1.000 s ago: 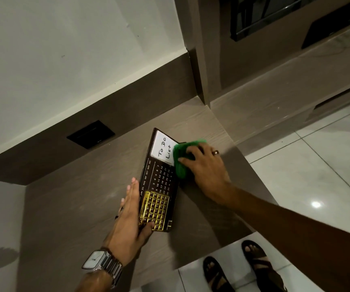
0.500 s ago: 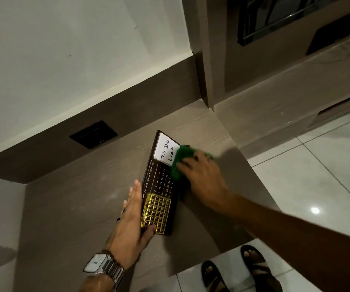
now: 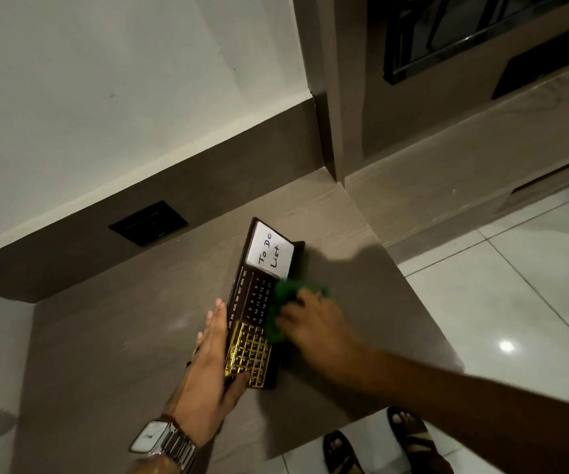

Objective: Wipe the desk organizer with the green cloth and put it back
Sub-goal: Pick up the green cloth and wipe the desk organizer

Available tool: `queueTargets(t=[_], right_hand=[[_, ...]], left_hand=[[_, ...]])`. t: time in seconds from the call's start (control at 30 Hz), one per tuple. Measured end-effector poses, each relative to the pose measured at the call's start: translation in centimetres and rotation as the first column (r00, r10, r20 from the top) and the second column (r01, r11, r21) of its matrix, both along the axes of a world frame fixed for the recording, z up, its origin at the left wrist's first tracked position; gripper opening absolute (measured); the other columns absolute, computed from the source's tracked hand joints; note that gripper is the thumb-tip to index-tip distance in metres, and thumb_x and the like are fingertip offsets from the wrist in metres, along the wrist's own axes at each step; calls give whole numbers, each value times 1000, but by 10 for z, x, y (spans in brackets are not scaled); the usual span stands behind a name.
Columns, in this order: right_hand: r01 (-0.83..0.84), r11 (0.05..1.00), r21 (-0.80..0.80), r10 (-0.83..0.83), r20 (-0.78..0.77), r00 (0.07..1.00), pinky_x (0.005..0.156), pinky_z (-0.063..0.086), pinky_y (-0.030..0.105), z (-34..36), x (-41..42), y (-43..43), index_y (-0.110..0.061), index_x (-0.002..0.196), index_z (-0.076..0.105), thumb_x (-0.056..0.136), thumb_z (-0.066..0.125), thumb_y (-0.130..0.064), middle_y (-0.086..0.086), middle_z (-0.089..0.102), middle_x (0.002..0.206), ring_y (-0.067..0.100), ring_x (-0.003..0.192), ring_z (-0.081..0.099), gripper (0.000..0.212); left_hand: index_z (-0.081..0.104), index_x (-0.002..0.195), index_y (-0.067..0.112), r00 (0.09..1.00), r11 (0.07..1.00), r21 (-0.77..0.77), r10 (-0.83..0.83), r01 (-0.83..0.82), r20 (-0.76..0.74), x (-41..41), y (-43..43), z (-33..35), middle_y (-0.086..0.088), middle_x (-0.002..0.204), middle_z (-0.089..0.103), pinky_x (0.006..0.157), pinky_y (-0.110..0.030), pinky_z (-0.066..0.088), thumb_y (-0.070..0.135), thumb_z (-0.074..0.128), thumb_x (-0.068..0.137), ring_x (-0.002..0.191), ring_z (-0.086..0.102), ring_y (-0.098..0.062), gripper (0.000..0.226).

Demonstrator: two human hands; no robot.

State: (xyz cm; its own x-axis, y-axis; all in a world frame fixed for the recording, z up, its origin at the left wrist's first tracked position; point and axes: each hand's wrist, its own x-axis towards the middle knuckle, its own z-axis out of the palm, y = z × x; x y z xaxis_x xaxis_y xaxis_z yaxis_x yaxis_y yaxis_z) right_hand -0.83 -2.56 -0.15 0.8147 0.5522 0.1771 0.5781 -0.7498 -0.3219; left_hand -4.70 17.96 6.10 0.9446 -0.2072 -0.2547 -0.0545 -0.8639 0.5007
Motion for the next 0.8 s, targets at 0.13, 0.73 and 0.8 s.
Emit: queueTargets(t=[0.13, 0.73, 0.8], right_hand=[[-79, 993, 87, 79, -1, 997, 67, 48, 32, 5, -3, -11, -24, 98, 73, 64, 77, -22, -4, 71, 101, 21, 90, 51, 34], [-340, 940, -30, 341, 26, 940, 68, 45, 23, -1, -45, -12, -38, 116, 64, 64, 77, -52, -19, 65, 117, 12, 96, 43, 55], [-329, 944, 21, 327, 73, 942, 67, 47, 27, -1, -26, -23, -34, 112, 67, 67, 79, -42, -15, 67, 116, 15, 95, 52, 48]], left_hand=[[-25, 140, 42, 1000, 1000, 7, -23, 23, 2, 0, -1, 2, 14, 155, -9, 116, -37, 0, 16, 69, 78, 142, -8, -3, 117], [-27, 138, 46, 1000, 1000, -31, 2, -2, -14, -1, -4, 7, 15, 153, -10, 117, -46, 6, 13, 69, 78, 142, -8, -6, 118], [-26, 138, 47, 1000, 1000, -25, 4, -4, -16, -1, -4, 7, 16, 153, -10, 117, -46, 5, 14, 69, 78, 142, -8, -6, 117]])
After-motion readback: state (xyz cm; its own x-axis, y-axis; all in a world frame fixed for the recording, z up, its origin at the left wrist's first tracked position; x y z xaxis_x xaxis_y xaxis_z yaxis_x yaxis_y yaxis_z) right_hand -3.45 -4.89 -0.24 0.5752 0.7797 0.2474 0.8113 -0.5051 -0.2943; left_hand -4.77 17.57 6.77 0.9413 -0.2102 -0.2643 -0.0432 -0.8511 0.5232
